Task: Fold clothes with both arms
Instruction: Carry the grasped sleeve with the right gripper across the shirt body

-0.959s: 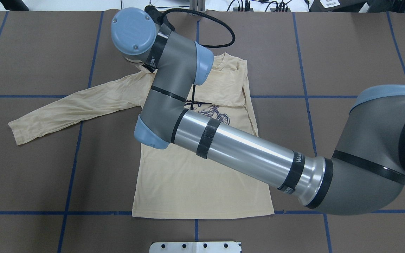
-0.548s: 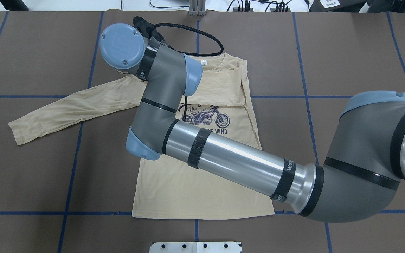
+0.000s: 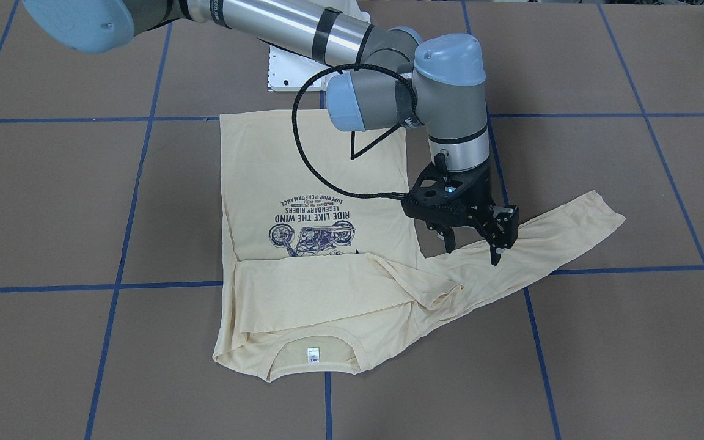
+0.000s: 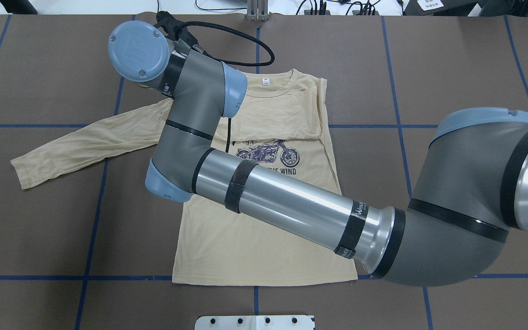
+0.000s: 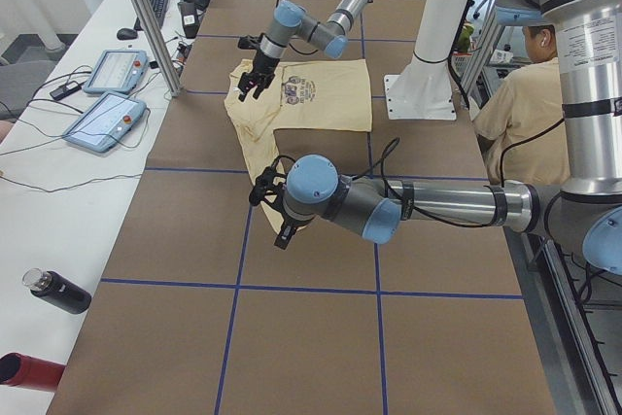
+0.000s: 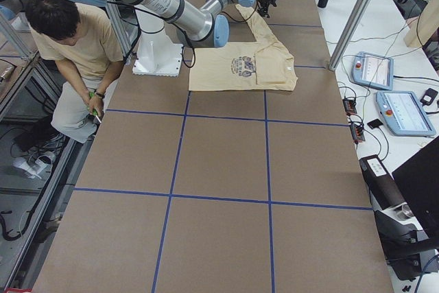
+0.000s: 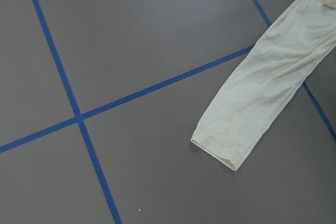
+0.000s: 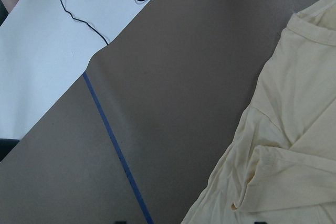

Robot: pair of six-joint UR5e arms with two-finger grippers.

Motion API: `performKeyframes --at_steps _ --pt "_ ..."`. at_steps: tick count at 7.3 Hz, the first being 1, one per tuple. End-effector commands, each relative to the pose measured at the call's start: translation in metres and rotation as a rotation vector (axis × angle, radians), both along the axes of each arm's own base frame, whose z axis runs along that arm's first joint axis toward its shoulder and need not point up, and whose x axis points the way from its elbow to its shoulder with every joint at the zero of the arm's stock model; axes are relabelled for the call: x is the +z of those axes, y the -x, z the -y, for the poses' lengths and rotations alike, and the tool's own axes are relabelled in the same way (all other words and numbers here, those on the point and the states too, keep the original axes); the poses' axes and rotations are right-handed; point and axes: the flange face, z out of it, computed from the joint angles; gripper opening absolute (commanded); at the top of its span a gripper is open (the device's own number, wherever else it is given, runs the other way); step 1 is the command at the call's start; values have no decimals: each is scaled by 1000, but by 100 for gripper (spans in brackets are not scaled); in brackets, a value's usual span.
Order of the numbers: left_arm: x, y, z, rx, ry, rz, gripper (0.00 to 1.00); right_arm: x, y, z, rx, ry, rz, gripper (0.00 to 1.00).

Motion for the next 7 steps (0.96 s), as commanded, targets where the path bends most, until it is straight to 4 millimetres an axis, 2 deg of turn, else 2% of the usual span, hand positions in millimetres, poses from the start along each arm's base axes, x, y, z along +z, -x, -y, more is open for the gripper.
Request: performKeyframes --at_steps 1,2,3,4,5,6,7 --pt "-14 -55 14 -44 -15 71 100 8 -35 10 -69 63 3 100" --pt "-4 -75 16 -99 33 111 100 51 -86 9 -95 94 12 100" --pt "18 -86 17 -79 83 119 100 97 -137 4 -96 82 38 100" --pt "23 -122 14 -12 80 142 94 129 -171 2 -99 70 41 100" --pt "36 -131 32 -15 78 171 88 145 -191 9 -97 73 36 100" --pt "36 -142 55 -13 75 167 85 175 -202 3 -138 101 29 100" --pt "36 -150 70 -12 74 169 82 196 -225 -18 -151 73 30 100"
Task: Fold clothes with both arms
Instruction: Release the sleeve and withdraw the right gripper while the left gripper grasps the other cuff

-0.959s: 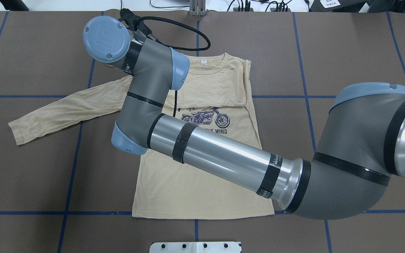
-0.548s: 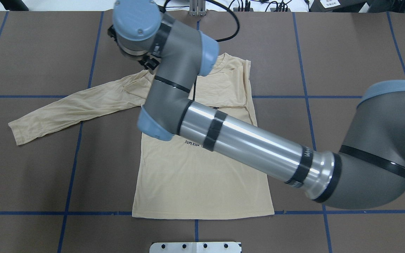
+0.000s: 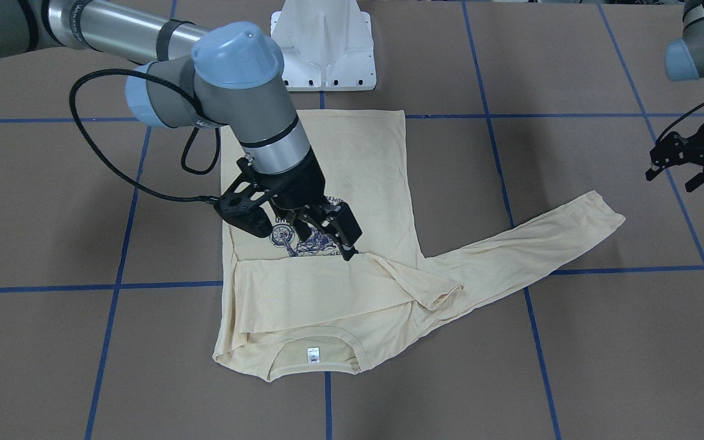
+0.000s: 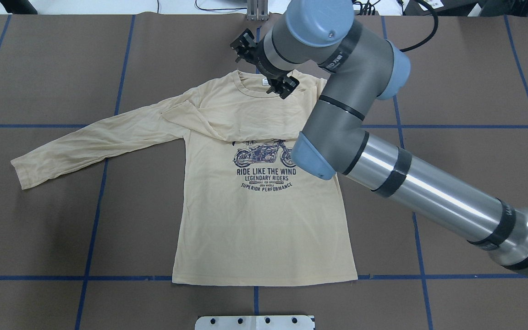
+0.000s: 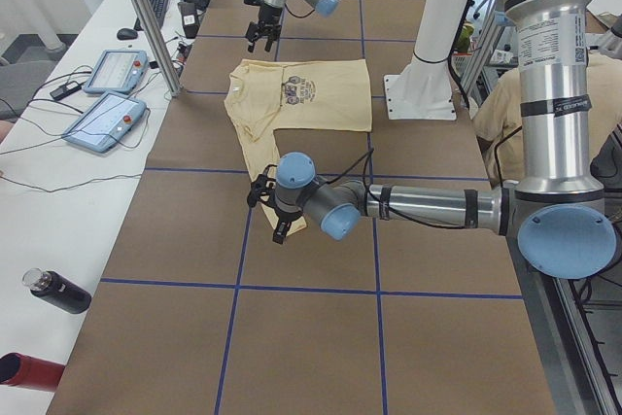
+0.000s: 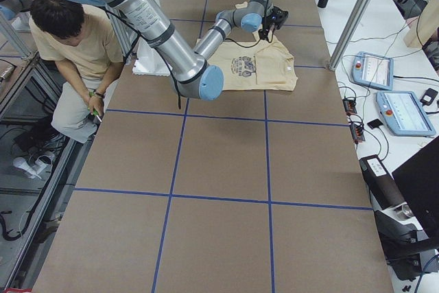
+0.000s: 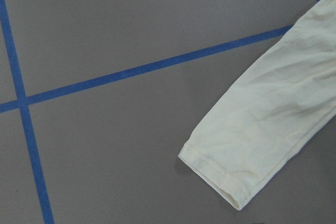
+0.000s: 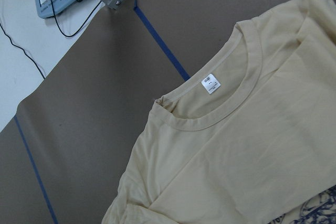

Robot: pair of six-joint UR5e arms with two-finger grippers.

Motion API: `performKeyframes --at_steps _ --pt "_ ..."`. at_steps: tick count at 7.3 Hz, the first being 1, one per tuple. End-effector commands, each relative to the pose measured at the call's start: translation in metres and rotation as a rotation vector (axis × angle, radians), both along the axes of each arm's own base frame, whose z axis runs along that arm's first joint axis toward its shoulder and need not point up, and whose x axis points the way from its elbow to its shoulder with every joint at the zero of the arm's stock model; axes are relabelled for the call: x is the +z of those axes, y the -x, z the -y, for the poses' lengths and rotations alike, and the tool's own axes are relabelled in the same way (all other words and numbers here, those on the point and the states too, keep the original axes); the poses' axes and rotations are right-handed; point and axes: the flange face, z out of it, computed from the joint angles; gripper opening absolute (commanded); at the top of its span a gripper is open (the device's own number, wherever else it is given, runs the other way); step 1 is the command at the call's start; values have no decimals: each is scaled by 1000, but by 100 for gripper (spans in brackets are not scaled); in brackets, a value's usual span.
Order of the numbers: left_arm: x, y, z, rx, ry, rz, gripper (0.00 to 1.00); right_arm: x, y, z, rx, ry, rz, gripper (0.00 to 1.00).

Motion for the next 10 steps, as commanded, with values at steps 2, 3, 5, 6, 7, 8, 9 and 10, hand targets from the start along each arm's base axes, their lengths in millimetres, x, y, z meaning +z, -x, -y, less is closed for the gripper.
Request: performKeyframes --at_steps 2,3,5,6,7,8,9,10 --pt "16 -31 37 24 38 8 74 42 -42 -30 -28 -21 -2 100" --pt "24 -45 35 50 52 15 71 51 -43 -31 -31 -14 -10 100" --pt "30 -66 36 83 63 21 70 66 -53 -38 -32 -10 -19 100" --pt "34 -77 37 101 71 24 70 80 -60 -43 -60 -63 -53 100" --pt "38 -84 35 113 80 29 65 82 -63 -42 -66 -78 -64 100" --pt "39 -91 32 127 83 30 62 83 -63 -42 -66 -77 -65 100" --pt "40 -94 31 131 86 31 57 83 -63 -42 -66 -77 -65 100" --pt "43 -93 31 131 91 34 56 82 -63 -42 -66 -78 -64 100"
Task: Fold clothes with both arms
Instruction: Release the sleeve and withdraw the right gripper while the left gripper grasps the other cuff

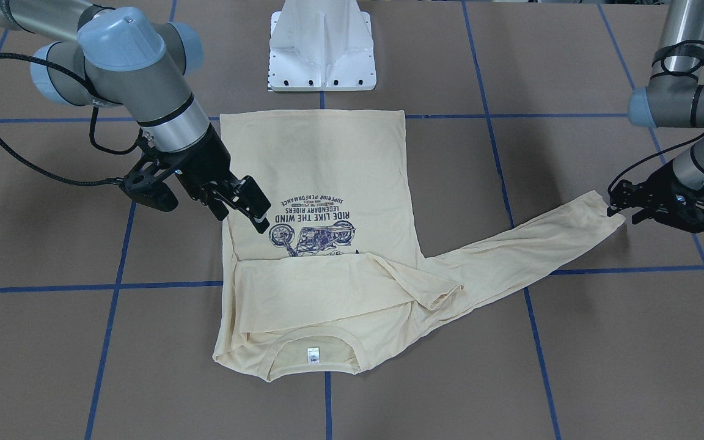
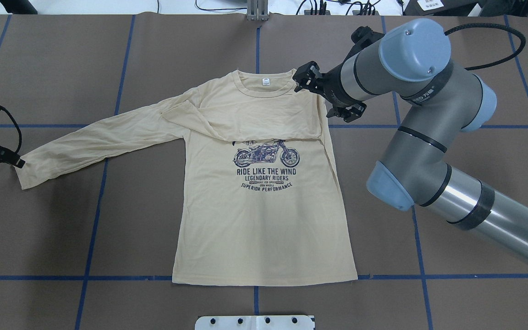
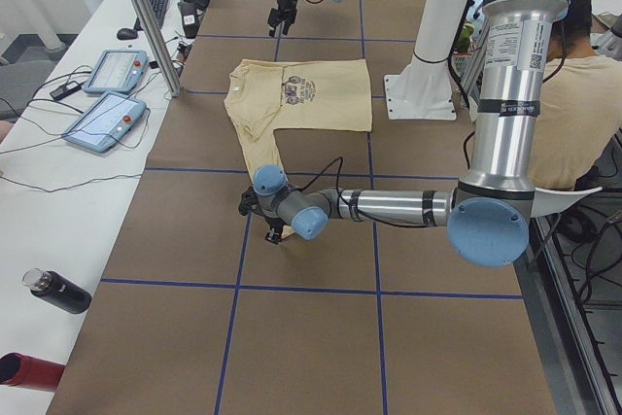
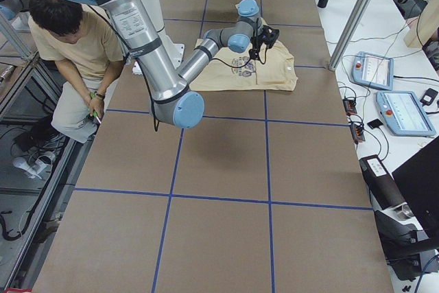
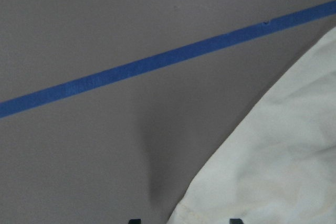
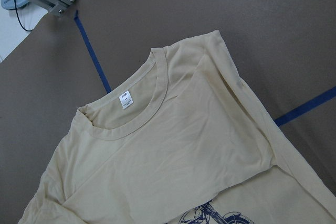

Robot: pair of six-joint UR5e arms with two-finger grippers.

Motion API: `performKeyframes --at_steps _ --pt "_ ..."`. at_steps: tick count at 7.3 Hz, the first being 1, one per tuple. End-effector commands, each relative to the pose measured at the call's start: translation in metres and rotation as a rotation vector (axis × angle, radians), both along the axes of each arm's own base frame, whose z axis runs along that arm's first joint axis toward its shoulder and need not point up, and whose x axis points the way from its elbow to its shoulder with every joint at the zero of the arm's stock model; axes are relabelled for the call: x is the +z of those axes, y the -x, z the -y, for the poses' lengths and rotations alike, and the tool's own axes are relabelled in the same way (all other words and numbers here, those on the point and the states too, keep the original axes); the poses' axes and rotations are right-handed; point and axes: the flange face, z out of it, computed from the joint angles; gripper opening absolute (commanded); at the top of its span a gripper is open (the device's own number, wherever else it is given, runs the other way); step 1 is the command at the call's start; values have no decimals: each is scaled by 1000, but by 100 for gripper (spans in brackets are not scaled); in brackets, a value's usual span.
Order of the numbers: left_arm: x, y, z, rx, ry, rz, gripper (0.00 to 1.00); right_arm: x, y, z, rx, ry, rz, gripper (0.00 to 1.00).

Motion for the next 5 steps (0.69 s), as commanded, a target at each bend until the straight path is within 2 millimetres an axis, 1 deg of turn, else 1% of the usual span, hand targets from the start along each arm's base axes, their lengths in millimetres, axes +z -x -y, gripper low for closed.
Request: performKeyframes --at_steps 1,2,3,4,5 --pt "3 -3 -1 6 6 3 56 -1 -1 -1 1 -5 2 100" --pt "3 -3 -1 6 6 3 46 -2 -2 -1 1 -6 3 100" --pt "3 -3 -1 6 5 2 18 2 -3 -2 1 -3 -1 100" --pt "4 -3 -2 6 6 3 0 2 -5 -3 2 -4 0 100" --pt "-2 -3 -2 5 -4 -5 0 6 -6 -4 1 1 -4 100"
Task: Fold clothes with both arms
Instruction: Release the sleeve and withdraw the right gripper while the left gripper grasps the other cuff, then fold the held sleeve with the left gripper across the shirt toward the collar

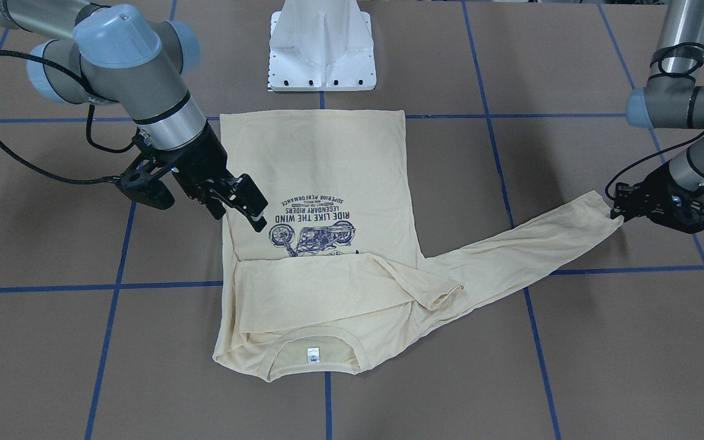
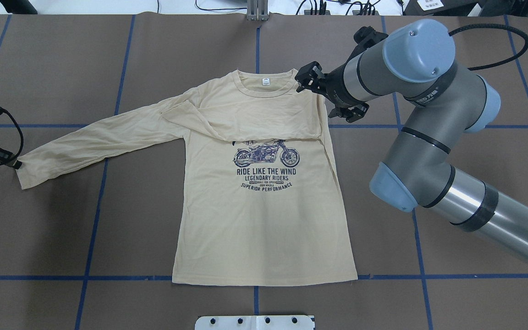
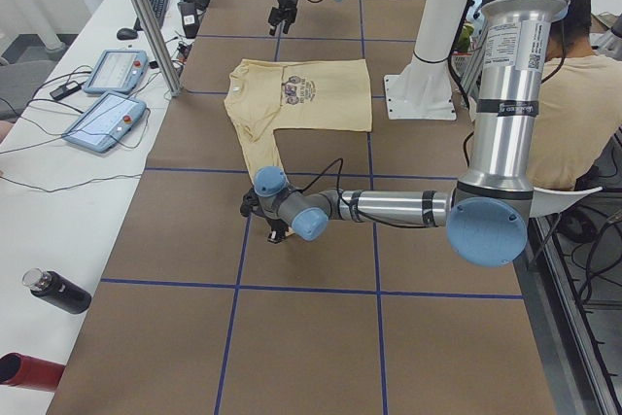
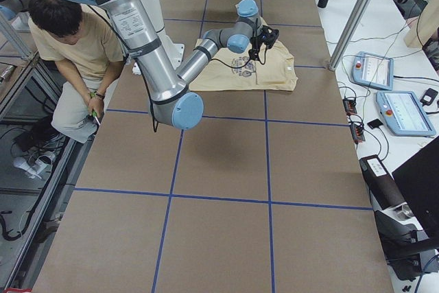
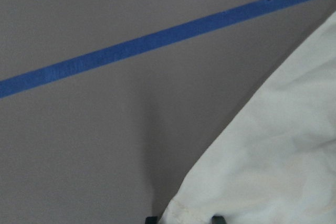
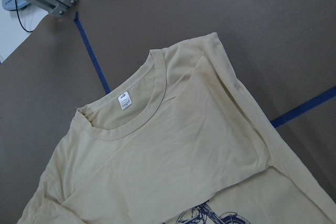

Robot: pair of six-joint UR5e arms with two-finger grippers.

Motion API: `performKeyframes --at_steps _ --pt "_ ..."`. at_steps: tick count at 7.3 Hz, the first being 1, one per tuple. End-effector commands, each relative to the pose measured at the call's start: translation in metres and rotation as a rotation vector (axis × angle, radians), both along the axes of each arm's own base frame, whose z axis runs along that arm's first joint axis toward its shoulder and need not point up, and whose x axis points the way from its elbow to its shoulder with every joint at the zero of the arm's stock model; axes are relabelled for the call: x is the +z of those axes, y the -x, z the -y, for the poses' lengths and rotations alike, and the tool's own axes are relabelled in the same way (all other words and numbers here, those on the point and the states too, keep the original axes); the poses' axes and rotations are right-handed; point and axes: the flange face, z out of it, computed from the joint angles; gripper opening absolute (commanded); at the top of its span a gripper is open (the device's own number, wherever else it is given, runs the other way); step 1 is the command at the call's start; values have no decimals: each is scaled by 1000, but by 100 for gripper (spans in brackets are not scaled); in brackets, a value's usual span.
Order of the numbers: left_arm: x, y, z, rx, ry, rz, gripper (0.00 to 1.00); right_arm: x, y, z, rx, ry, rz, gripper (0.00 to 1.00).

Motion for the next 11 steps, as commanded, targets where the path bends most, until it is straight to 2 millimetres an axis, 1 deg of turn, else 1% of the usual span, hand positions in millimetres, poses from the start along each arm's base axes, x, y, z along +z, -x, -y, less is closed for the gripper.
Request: performKeyframes --at_steps 1,2,3,4,5,6,7,8,9,10,11 --pt "-17 -1 -2 15 -10 -41 0 3 -1 -2 -2 3 -2 100" --pt "-49 -4 -8 32 42 -137 0 2 -3 -2 -1 0 0 100" --pt "-135 1 -15 -46 70 -224 0 18 -11 -11 -7 8 -11 100" --pt "-213 -6 -12 -149 167 -284 0 36 -19 -12 -23 -18 -46 100" --pt "-285 -29 4 -213 253 -358 0 59 -36 -8 -47 -61 -94 100" --pt "-351 -86 -1 -199 352 -410 0 95 -71 -1 -93 -75 -131 100" --pt "-402 -127 -9 -193 417 -446 0 135 -117 8 -152 -89 -167 100" --pt "-441 -147 -5 -239 397 -481 0 179 -162 10 -210 -127 -219 100" --pt "-485 -190 16 -262 447 -491 0 215 -194 8 -254 -159 -268 100" --pt "-542 -233 63 -336 494 -494 0 241 -212 2 -288 -183 -309 100" --pt "-590 -276 106 -407 546 -475 0 260 -219 -6 -315 -187 -336 100"
